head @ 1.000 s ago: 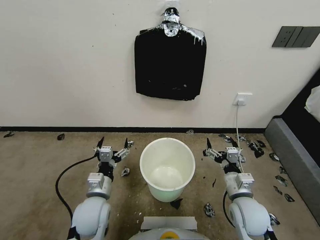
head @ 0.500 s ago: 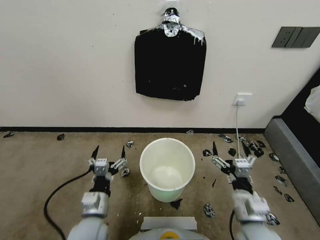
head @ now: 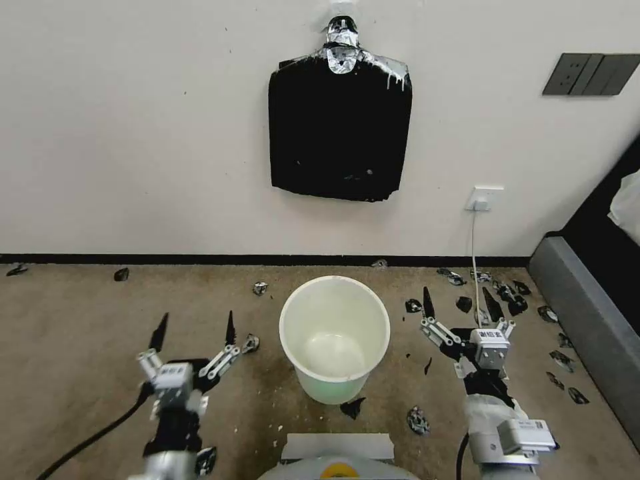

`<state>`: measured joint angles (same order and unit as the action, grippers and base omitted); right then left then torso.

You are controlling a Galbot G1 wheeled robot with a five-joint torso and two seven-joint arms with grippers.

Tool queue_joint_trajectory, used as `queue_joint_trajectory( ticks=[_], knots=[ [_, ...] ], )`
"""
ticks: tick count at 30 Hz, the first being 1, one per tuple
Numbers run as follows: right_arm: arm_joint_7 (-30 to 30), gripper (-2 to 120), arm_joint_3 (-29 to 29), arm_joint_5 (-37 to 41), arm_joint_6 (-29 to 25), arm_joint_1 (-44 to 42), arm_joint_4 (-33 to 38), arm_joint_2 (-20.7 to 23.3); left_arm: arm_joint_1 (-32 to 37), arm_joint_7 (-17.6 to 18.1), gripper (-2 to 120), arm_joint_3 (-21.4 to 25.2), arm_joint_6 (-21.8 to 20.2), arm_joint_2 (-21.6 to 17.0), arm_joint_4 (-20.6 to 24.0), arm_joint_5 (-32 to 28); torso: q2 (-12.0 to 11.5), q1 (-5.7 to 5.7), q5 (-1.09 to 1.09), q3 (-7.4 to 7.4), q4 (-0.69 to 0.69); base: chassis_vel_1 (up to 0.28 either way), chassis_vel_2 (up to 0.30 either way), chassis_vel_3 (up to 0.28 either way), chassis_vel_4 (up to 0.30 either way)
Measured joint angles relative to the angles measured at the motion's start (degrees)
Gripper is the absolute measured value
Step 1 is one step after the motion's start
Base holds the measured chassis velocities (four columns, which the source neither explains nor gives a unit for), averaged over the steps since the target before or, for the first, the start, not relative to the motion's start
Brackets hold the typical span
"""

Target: Place a trash bag onto the trash bin.

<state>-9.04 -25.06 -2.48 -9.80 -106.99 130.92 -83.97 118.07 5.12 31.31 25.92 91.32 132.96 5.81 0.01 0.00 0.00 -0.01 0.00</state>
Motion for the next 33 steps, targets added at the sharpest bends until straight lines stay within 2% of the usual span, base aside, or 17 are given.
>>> queue_joint_trajectory(
  ticks=[11, 12, 14, 15, 16, 19, 20, 22, 23, 25, 26, 28, 29, 32, 33],
  knots=[
    [1.58, 100, 0.06, 8.8, 1.38, 6.52, -2.23, 4.56, -4.46, -2.3, 100, 0.72, -2.79, -1.01, 0.41, -2.83, 0.0, 0.0, 0.0, 0.01, -0.01, 0.0, 0.0, 0.0, 0.0],
    [2.2, 100, 0.31, 11.38, 1.83, 7.8, -2.24, 5.69, -4.54, -2.63, 100, 0.72, -3.04, -1.18, 0.24, -3.4, 0.0, 0.0, 0.0, 0.01, -0.01, 0.0, 0.0, 0.0, 0.0],
    [4.94, 100, 1.58, 24.13, 4.85, 15.92, -3.23, 10.89, -4.65, -4.15, 100, 0.71, -3.64, -2.23, -0.73, -5.3, 0.0, 0.0, 0.0, 0.01, 0.0, 0.0, 0.0, 0.0, 0.0],
    [4.94, 100, 1.58, 24.13, 4.85, 15.92, -3.23, 10.89, -4.65, -4.15, 100, 0.71, -3.64, -2.23, -0.73, -5.3, 0.0, 0.0, 0.0, 0.01, 0.0, 0.0, 0.0, 0.0, 0.0],
    [6.02, 100, 2.33, 29.64, 6.67, 20.78, -4.48, 13.09, -4.55, -4.87, 100, 0.75, -3.7, -2.55, -1.07, -5.7, -0.01, 0.0, 0.01, 0.01, -0.01, 0.0, 0.0, 0.0, 0.0],
    [7.08, 100, 5.68, 42.66, 11.41, 33.08, -8.36, 15.88, -4.28, -5.72, 100, 1.03, -3.67, -2.5, -1.34, -5.92, -0.01, 0.0, 0.01, 0.02, 0.0, 0.0, 0.0, 0.0, 0.0],
    [7.08, 100, 5.68, 42.66, 11.41, 33.08, -8.36, 15.88, -4.28, -5.72, 100, 1.03, -3.67, -2.5, -1.34, -5.92, -0.01, 0.0, 0.01, 0.02, 0.0, 0.0, 0.0, 0.0, 0.0],
    [6.39, 100, 8.5, 54.6, 15.5, 42.93, -11.88, 15.86, -3.86, -6.01, 100, 1.53, -3.56, -2.21, -1.36, -5.92, -0.01, 0.01, 0.01, 0.02, 0.01, 0.0, 0.0, 0.0, 0.0],
    [6.39, 100, 8.5, 54.6, 15.5, 42.93, -11.88, 15.86, -3.86, -6.01, 100, 1.53, -3.56, -2.21, -1.36, -5.92, -0.01, 0.01, 0.01, 0.02, 0.01, 0.0, 0.0, 0.0, 0.0],
    [5.81, 100, 10.93, 66.47, 19.04, 53.3, -16.14, 14.13, -3.63, -6.15, 100, 2.1, -3.47, -2.11, -1.24, -5.89, -0.01, 0.01, 0.0, 0.02, 0.01, 0.0, 0.0, 0.0, 0.0],
    [5.81, 100, 10.93, 66.47, 19.04, 53.3, -16.14, 14.13, -3.63, -6.15, 100, 2.1, -3.47, -2.11, -1.24, -5.89, -0.01, 0.01, 0.0, 0.02, 0.01, 0.0, 0.0, 0.0, 0.0],
    [5.03, 100, 12.17, 73.14, 19.97, 59.8, -19.99, 12.03, -3.44, -6.15, 100, 2.53, -3.38, -2.08, -0.96, -5.92, -0.01, 0.01, -0.02, 0.02, 0.01, 0.0, 0.0, 0.0, 0.0],
    [5.03, 100, 12.17, 73.14, 19.97, 59.8, -19.99, 12.03, -3.44, -6.15, 100, 2.53, -3.38, -2.08, -0.96, -5.92, -0.01, 0.01, -0.02, 0.02, 0.01, 0.0, 0.0, 0.0, 0.0],
    [3.58, 100, 12.6, 82.06, 20.18, 69.24, -26.78, 8.09, -2.96, -6.16, 100, 3.06, -3.2, -1.58, -0.49, -5.91, -0.01, 0.01, -0.02, 0.02, 0.01, 0.0, 0.0, 0.0, 0.0],
    [3.58, 100, 12.6, 82.06, 20.18, 69.24, -26.78, 8.09, -2.96, -6.16, 100, 3.06, -3.2, -1.58, -0.49, -5.91, -0.01, 0.01, -0.02, 0.02, 0.01, 0.0, 0.0, 0.0, 0.0]
  ],
)
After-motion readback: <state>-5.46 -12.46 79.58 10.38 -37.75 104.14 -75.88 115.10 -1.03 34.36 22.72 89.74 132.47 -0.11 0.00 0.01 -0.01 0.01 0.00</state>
